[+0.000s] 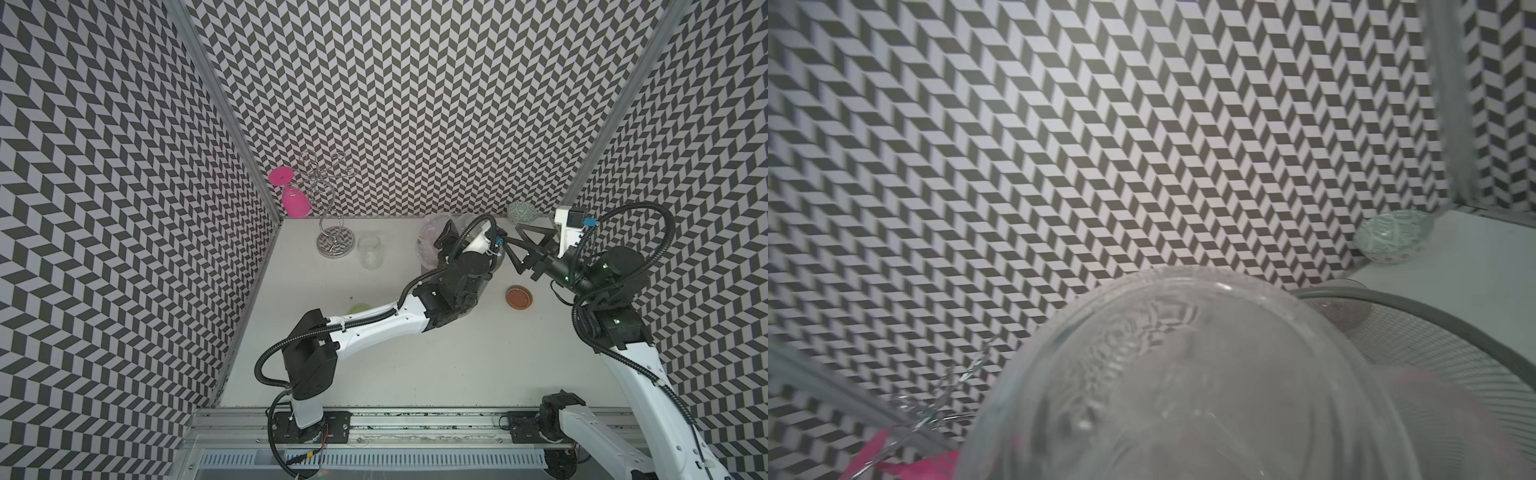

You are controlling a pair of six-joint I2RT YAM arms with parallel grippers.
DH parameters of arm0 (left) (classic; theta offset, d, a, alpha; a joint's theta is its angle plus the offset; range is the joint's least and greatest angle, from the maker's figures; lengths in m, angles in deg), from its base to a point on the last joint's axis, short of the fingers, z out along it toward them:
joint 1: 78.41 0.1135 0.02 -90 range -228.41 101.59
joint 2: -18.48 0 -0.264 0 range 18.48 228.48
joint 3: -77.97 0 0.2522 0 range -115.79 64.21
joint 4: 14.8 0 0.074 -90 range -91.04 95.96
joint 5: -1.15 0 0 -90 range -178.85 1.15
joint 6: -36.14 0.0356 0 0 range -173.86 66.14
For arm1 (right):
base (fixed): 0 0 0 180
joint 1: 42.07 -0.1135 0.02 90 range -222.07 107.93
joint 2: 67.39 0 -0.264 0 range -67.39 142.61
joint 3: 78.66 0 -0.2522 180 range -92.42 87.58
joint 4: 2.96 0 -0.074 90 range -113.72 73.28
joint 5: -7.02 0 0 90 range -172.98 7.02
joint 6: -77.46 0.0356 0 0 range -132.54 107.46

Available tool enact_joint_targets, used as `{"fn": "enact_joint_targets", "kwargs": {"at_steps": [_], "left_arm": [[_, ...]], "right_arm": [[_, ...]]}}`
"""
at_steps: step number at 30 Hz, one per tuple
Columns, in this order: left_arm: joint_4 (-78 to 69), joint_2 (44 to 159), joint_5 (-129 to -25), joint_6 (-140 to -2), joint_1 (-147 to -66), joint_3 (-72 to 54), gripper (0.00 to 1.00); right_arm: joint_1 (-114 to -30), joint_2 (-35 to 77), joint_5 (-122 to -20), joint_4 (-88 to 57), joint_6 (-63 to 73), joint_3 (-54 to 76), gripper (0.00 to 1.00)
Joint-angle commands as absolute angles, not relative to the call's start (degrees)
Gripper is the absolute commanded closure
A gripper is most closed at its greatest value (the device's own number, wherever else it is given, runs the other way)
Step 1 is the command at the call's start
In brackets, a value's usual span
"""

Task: Empty moldy mung beans from jars
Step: Pour the moldy mung beans from the jar into the trash bin.

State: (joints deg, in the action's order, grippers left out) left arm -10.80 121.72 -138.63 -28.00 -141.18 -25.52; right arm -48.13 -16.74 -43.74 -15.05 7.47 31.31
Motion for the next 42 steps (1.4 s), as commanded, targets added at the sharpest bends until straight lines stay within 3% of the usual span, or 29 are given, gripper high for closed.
{"fn": "enact_joint_targets", "kwargs": {"at_steps": [1, 9, 23, 33, 36, 42], "left_arm": [[1.17, 114.64, -121.27, -49.29, -138.44, -29.44, 0.47], [12.94, 112.34, -102.75, -63.06, -131.46, -34.00, 0.47], [10.03, 110.64, -69.10, -82.57, -117.00, -31.89, 0.45], [9.81, 108.18, -72.01, -79.49, -116.81, -30.74, 0.45], [7.71, 106.82, -66.29, -86.30, -113.59, -28.96, 0.45], [-11.06, 99.93, -51.91, -107.47, -104.93, -16.93, 0.45]], "right_arm": [[-47.82, -17.03, -43.92, -13.47, 7.68, 31.85, 0.21], [-47.71, -17.60, -43.03, -10.61, 10.23, 33.06, 0.21], [-47.57, -17.16, -41.23, -9.66, 11.47, 33.18, 0.20], [-47.50, -17.21, -41.08, -9.55, 11.61, 33.48, 0.21], [-47.50, -17.02, -40.77, -9.02, 12.06, 33.87, 0.20], [-47.48, -16.69, -39.76, -7.87, 13.16, 34.57, 0.20]]}}
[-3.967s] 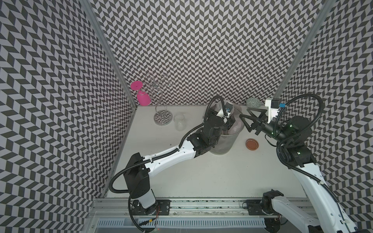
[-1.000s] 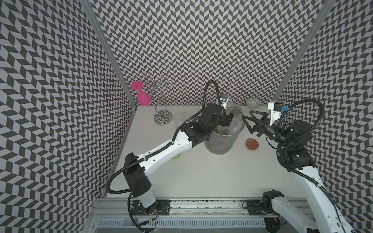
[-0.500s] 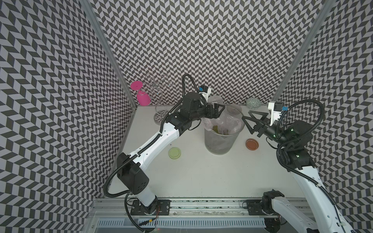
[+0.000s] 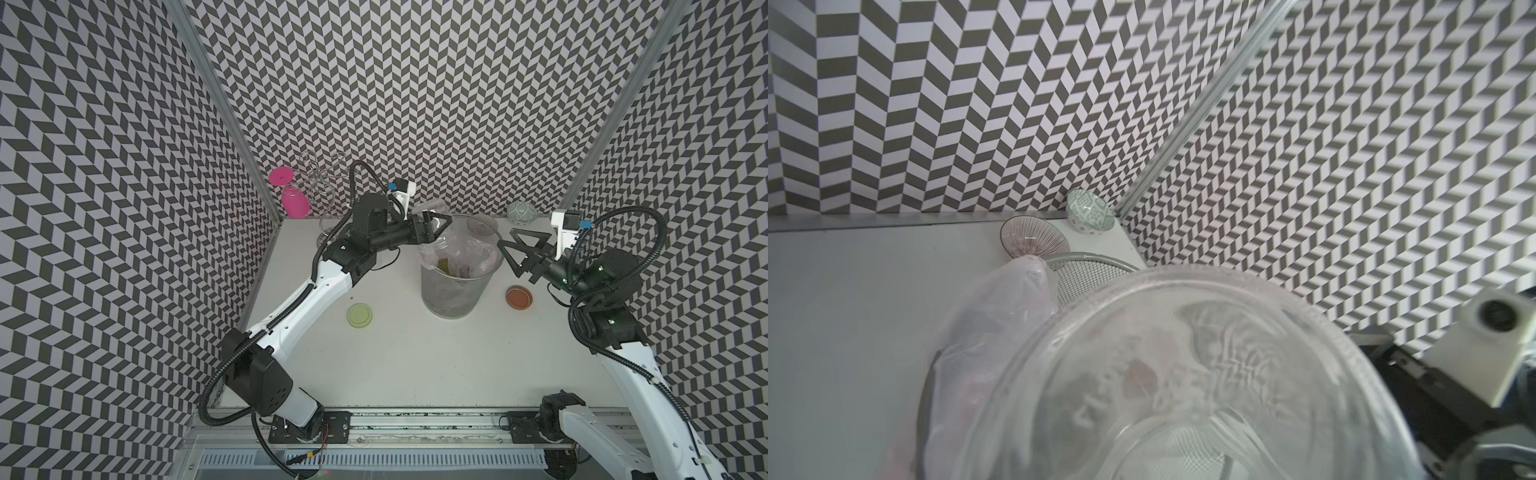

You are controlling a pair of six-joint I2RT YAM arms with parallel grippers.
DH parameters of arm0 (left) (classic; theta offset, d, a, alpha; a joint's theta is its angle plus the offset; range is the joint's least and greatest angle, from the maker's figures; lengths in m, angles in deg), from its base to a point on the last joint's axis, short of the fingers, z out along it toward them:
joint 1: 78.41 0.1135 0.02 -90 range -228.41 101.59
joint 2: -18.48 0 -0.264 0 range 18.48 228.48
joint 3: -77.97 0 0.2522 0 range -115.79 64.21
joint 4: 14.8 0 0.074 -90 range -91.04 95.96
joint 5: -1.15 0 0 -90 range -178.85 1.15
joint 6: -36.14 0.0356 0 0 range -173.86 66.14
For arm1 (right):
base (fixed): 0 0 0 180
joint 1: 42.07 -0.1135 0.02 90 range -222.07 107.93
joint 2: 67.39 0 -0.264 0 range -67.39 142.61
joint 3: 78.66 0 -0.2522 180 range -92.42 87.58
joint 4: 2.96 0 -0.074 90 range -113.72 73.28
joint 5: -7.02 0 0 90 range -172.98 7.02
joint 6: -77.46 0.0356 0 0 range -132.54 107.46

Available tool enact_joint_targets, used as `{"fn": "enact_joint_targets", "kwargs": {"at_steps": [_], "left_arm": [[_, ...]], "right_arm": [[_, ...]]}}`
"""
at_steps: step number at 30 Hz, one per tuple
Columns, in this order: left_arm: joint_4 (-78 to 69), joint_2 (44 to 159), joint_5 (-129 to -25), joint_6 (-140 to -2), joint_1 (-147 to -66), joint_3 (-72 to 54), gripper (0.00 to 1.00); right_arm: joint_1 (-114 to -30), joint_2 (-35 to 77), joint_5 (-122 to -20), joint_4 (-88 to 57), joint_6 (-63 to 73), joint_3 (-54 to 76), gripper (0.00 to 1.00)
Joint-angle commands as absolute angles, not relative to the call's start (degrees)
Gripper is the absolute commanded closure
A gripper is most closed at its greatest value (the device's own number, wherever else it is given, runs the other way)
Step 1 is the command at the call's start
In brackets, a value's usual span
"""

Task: Empty moldy mung beans from jars
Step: Pour the moldy mung beans from the jar into the trash bin, then place the jar at the center of the board.

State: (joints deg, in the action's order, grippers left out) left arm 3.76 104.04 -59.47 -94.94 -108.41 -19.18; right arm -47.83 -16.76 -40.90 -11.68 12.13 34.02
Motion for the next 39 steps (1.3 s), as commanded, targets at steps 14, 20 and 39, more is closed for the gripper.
{"fn": "enact_joint_targets", "kwargs": {"at_steps": [14, 20, 39], "left_arm": [[-17.25, 87.50, -50.70, -120.45, -91.26, 6.67, 0.45], [-24.91, 85.20, -51.47, -127.07, -86.54, 20.06, 0.46], [-34.69, 83.15, -47.21, -137.62, -81.93, 29.31, 0.46]], "right_arm": [[-48.93, -15.45, -30.67, -5.26, 15.87, 34.88, 0.20], [-67.99, -12.96, -40.88, -13.14, 10.10, 33.04, 0.21], [-91.99, 19.26, -53.31, 2.44, 16.71, 24.04, 0.25]]}}
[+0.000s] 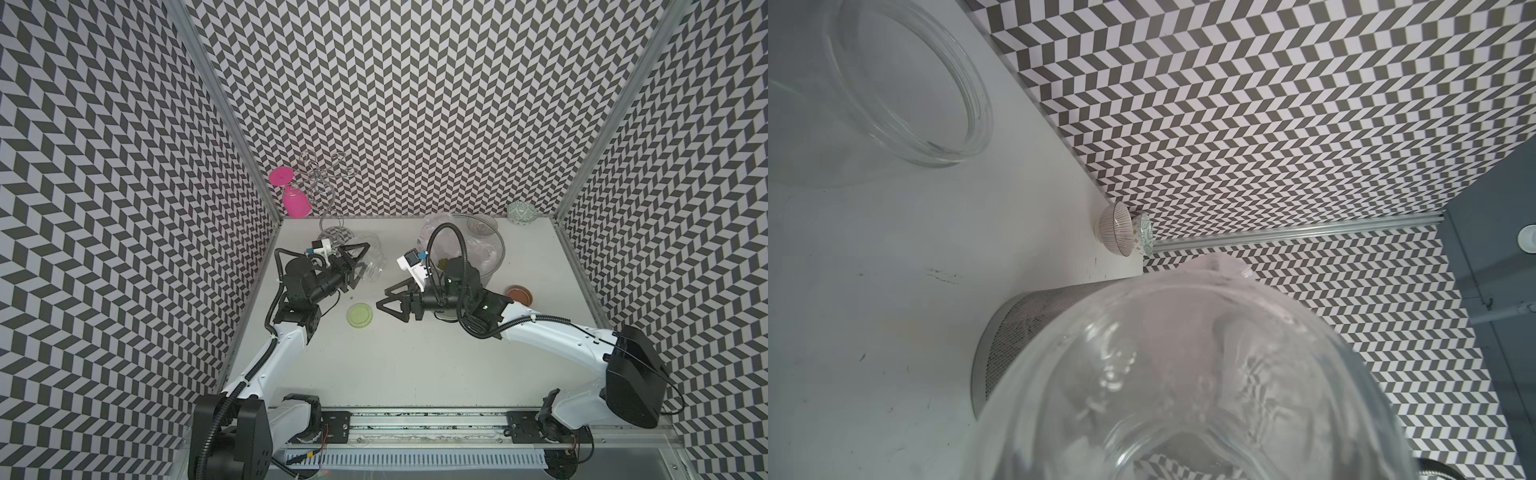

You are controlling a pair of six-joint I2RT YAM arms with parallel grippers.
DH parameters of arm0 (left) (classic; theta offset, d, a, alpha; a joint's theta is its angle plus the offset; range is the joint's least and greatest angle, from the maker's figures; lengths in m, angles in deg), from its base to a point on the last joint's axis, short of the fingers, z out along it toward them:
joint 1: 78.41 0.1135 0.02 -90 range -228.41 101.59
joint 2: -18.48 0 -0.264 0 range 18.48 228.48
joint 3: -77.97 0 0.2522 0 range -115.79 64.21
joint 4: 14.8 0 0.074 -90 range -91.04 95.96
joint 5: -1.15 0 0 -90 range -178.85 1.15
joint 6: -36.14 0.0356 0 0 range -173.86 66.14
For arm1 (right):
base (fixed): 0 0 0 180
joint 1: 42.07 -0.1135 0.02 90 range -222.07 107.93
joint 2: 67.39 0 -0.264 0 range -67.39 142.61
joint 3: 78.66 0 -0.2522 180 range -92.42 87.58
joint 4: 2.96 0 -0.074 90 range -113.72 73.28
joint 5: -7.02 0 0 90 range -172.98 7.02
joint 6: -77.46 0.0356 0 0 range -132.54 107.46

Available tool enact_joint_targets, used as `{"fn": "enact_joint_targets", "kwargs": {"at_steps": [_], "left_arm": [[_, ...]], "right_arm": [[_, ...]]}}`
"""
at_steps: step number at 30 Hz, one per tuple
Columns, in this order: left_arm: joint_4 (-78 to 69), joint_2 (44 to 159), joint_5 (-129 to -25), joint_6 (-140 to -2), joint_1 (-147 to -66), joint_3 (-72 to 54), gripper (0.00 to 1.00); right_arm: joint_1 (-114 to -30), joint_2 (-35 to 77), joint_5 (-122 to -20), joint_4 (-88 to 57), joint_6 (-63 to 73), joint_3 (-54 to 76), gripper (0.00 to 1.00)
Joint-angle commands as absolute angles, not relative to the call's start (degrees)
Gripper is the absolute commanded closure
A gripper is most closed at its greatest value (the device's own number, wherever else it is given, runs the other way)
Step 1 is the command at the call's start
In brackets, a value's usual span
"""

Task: Empty moldy mung beans from jars
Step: Place the jar at the center of the board.

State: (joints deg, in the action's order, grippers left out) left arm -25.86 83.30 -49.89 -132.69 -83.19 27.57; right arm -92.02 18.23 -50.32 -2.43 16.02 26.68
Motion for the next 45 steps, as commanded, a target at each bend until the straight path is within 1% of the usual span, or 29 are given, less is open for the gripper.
{"fn": "enact_joint_targets", "kwargs": {"at_steps": [1, 4, 15, 19, 20, 23, 24, 27, 32, 35, 38, 39, 41, 43, 45], "left_arm": [[-35.53, 83.41, -46.88, -138.22, -81.77, 29.73, 0.46], [-35.45, 83.52, -46.77, -138.23, -81.74, 29.67, 0.46], [-37.36, 82.79, -45.02, -140.62, -81.40, 29.38, 0.46], [-37.97, 82.73, -44.13, -141.11, -81.39, 29.30, 0.46], [-38.47, 82.69, -43.99, -141.41, -81.39, 29.53, 0.46], [-40.06, 82.55, -43.60, -142.55, -81.38, 30.27, 0.46], [-40.73, 82.54, -43.44, -142.98, -81.40, 30.47, 0.46], [-41.74, 82.39, -43.24, -143.75, -81.39, 30.93, 0.46], [-42.83, 82.38, -42.54, -144.48, -81.40, 31.27, 0.46], [-43.56, 82.38, -42.37, -144.90, -81.37, 31.78, 0.46], [-44.26, 82.54, -42.02, -145.27, -81.37, 32.05, 0.46], [-44.38, 82.64, -42.01, -145.35, -81.40, 32.09, 0.46], [-44.40, 82.63, -41.84, -145.21, -81.40, 32.19, 0.46], [-43.88, 82.58, -41.83, -144.59, -81.25, 32.23, 0.42], [-42.63, 82.48, -42.03, -143.42, -81.16, 32.37, 0.29]], "right_arm": [[-91.99, 20.15, -52.93, 3.18, 16.80, 23.56, 0.25], [-92.07, 23.18, -49.86, 5.88, 18.12, 21.70, 0.25], [-92.56, 31.69, -50.61, 2.97, 19.34, 12.51, 0.28], [-92.60, 33.72, -49.78, 4.23, 20.16, 10.37, 0.28], [-92.56, 34.38, -49.82, 4.12, 20.40, 9.50, 0.29], [-92.58, 36.41, -49.24, 4.94, 21.51, 8.22, 0.39], [-92.58, 36.81, -49.14, 6.06, 22.10, 8.37, 0.44], [-92.60, 37.16, -49.68, 9.47, 23.53, 9.18, 0.56], [-92.60, 37.42, -51.31, 12.32, 23.74, 9.24, 0.67], [-92.56, 37.46, -52.36, 13.37, 23.89, 9.00, 0.78], [-92.60, 38.13, -52.37, 12.94, 23.98, 8.20, 0.96], [-92.60, 38.29, -52.41, 12.67, 23.88, 8.12, 1.00], [-92.69, 38.21, -52.64, 12.33, 23.61, 8.29, 1.00], [-92.77, 37.88, -52.99, 11.54, 23.03, 8.71, 1.00], [-92.78, 37.16, -53.68, 10.61, 22.30, 9.22, 1.00]]}}
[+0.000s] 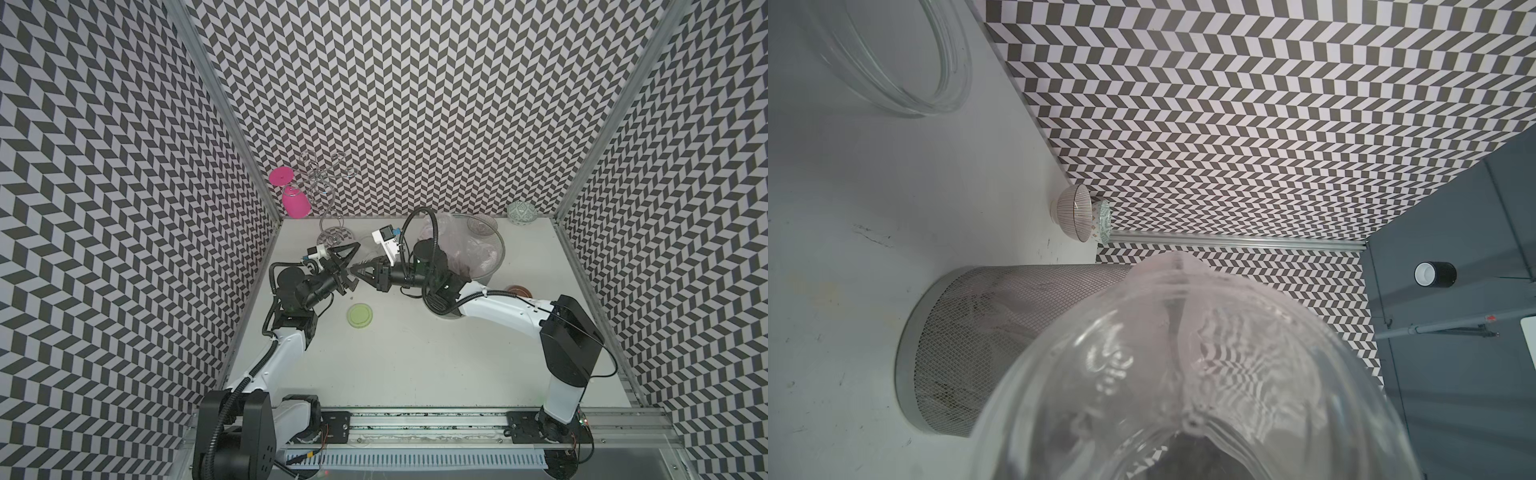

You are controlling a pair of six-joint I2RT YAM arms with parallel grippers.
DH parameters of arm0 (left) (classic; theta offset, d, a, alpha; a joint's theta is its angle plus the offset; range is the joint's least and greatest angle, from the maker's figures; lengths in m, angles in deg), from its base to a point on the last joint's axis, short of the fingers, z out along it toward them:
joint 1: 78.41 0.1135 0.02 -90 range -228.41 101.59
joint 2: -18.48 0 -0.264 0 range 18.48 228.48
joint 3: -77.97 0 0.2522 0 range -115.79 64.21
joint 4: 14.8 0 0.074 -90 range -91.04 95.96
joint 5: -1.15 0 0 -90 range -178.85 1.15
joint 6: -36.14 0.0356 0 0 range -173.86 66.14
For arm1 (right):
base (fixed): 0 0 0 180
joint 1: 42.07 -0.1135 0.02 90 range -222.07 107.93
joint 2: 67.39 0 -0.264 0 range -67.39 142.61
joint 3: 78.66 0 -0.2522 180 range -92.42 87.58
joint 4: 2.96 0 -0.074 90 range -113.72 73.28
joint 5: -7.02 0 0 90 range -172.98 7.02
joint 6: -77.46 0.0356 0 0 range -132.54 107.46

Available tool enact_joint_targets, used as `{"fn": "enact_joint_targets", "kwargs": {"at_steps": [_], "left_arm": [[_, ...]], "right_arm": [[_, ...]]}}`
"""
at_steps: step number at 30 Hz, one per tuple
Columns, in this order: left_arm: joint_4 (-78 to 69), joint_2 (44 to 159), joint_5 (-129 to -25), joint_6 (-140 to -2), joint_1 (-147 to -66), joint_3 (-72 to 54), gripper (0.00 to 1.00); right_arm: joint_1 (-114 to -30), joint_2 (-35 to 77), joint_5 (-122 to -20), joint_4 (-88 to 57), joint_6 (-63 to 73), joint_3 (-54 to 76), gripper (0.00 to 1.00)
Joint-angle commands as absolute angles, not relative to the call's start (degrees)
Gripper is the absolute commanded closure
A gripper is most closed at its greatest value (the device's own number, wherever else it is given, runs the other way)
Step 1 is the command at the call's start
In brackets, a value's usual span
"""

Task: Empty moldy mung beans from jars
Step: Place the jar at the center of the board.

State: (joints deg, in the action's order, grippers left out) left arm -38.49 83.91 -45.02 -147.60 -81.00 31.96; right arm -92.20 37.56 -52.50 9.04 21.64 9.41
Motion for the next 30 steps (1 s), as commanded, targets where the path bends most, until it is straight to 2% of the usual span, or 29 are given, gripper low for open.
{"fn": "enact_joint_targets", "kwargs": {"at_steps": [1, 4, 5, 16, 21, 30], "left_arm": [[-42.20, 82.51, -42.09, -142.96, -81.14, 32.42, 0.22], [-41.59, 82.29, -42.45, -142.01, -80.90, 32.58, 0.01], [-41.41, 82.20, -42.54, -141.78, -80.83, 32.65, 0.00], [-36.63, 79.66, -41.95, -138.34, -76.71, 31.73, 0.00], [-28.58, 77.83, -41.17, -132.67, -72.69, 29.27, 0.00], [-13.66, 73.85, -41.89, -121.88, -63.54, 29.95, 0.00]], "right_arm": [[-92.81, 36.77, -54.05, 9.92, 21.88, 9.43, 1.00], [-92.87, 35.73, -55.04, 8.30, 20.84, 10.04, 1.00], [-92.84, 35.50, -55.40, 7.91, 20.61, 10.31, 1.00], [-92.84, 34.69, -56.84, 5.28, 19.38, 11.80, 1.00], [-92.80, 33.61, -58.53, 3.50, 18.19, 12.84, 1.00], [-92.82, 35.47, -65.70, -10.42, 10.69, 7.03, 1.00]]}}
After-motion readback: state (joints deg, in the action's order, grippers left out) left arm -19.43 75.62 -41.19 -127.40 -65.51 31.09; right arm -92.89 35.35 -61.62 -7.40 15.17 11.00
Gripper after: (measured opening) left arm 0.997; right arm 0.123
